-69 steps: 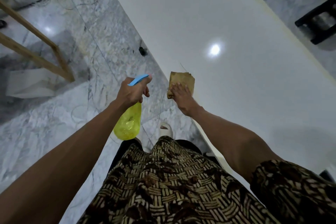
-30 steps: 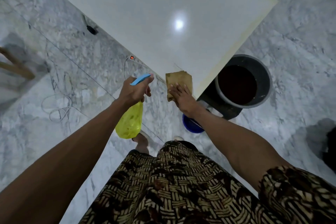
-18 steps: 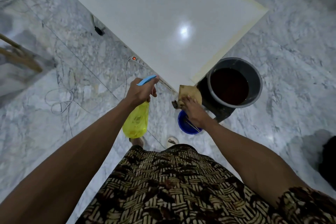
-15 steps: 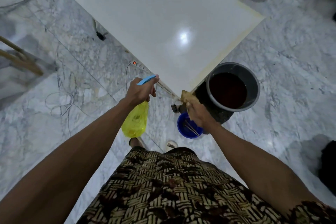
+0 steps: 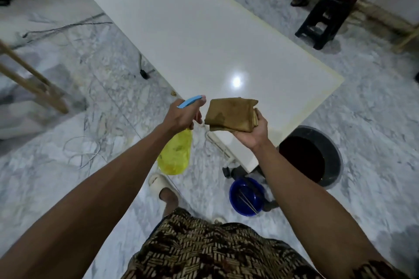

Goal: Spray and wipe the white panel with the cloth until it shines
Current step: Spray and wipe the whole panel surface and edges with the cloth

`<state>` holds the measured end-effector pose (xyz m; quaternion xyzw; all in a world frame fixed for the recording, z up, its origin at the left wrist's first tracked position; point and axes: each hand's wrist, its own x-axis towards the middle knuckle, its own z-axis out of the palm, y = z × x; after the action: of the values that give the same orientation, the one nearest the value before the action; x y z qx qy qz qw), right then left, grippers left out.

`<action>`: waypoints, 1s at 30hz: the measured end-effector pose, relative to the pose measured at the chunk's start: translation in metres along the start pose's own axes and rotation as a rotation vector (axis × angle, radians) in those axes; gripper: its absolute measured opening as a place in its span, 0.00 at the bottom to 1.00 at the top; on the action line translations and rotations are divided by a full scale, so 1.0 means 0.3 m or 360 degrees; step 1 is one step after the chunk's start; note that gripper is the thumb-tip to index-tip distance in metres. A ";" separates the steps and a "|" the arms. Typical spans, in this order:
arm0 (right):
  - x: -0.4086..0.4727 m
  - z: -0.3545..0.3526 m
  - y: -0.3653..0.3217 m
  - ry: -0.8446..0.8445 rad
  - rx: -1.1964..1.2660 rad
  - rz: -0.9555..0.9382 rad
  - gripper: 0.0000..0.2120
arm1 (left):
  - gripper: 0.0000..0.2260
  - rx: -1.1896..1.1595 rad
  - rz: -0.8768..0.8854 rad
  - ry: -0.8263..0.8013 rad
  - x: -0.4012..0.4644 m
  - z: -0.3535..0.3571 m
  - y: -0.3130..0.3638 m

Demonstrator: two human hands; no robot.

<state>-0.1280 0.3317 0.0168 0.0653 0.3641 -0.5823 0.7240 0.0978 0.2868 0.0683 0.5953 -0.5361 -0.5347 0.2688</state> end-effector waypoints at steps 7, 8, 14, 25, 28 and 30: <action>0.379 0.442 0.270 -0.0192 -0.0130 0.0288 0.26 | 0.27 0.0046 -0.0093 0.0116 0.301 -0.412 -0.012; 0.426 0.503 0.297 -0.0178 -0.0132 0.0289 0.27 | 0.28 0.0079 -0.0098 0.0130 0.340 -0.473 -0.015; 0.731 0.868 0.447 -0.0340 -0.0165 0.0362 0.28 | 0.28 0.0086 -0.0094 0.0273 0.559 -0.863 -0.002; 1.374 1.463 0.554 -0.0596 -0.0430 0.0539 0.33 | 0.26 -0.0023 -0.0324 0.0649 1.119 -1.312 0.029; 1.623 1.645 0.546 -0.0612 -0.0590 0.0549 0.35 | 0.28 -0.0119 -0.0351 0.0739 1.346 -1.436 0.058; 1.761 1.755 0.539 -0.0574 -0.0657 0.0551 0.33 | 0.29 -0.0127 -0.0361 0.0758 1.467 -1.506 0.082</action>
<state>0.2836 -0.3108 0.0274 -0.1261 0.3238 -0.3664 0.8631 0.4424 -0.2419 0.0650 0.7495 -0.3660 -0.4270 0.3491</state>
